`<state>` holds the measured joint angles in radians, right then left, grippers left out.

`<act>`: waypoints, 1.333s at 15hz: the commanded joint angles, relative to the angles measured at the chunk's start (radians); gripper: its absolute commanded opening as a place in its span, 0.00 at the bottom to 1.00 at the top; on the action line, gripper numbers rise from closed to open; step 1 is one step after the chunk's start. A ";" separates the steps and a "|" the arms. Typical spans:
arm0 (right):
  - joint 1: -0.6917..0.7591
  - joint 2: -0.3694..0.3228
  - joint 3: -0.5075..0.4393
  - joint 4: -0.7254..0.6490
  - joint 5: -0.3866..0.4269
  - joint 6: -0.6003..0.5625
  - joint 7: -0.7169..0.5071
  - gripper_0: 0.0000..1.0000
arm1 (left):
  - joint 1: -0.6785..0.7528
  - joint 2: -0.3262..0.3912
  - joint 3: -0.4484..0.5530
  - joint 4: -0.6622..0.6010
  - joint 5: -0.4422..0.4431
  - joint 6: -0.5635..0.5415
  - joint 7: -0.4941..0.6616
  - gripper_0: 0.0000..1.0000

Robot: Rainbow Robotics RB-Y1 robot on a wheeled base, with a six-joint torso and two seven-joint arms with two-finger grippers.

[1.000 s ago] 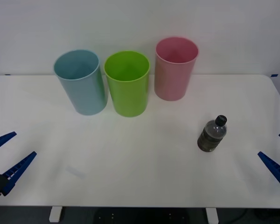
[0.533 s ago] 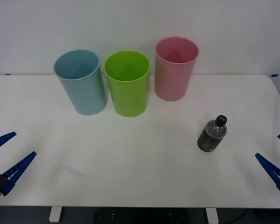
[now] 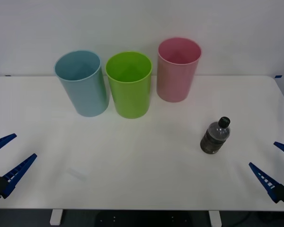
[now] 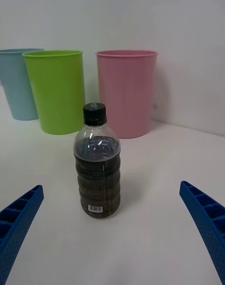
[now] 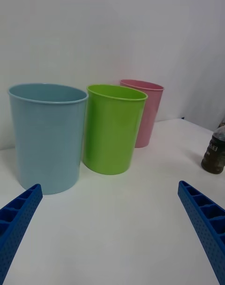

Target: Grasp the object on the table and drop it into the matching bin: aluminum can to the light blue bin, PET bottle to the pink bin.

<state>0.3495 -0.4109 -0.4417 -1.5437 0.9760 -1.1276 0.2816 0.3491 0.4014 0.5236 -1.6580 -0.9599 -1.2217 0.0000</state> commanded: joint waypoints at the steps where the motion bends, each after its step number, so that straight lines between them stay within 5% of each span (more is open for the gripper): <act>1: -0.018 0.000 0.023 0.030 0.018 0.009 0.010 1.00 | 0.000 0.000 0.000 0.000 0.000 0.000 0.000 1.00; 14: -0.124 0.010 0.172 0.122 0.049 0.152 0.096 1.00 | 0.000 0.000 0.000 0.000 0.000 0.000 0.000 1.00; 20: -0.181 0.098 0.190 0.123 0.139 0.218 0.103 1.00 | 0.000 0.000 0.000 0.000 0.000 0.000 0.000 1.00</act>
<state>0.1739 -0.3208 -0.2545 -1.4208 1.1079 -0.9192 0.3840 0.3490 0.4014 0.5236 -1.6580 -0.9599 -1.2217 0.0000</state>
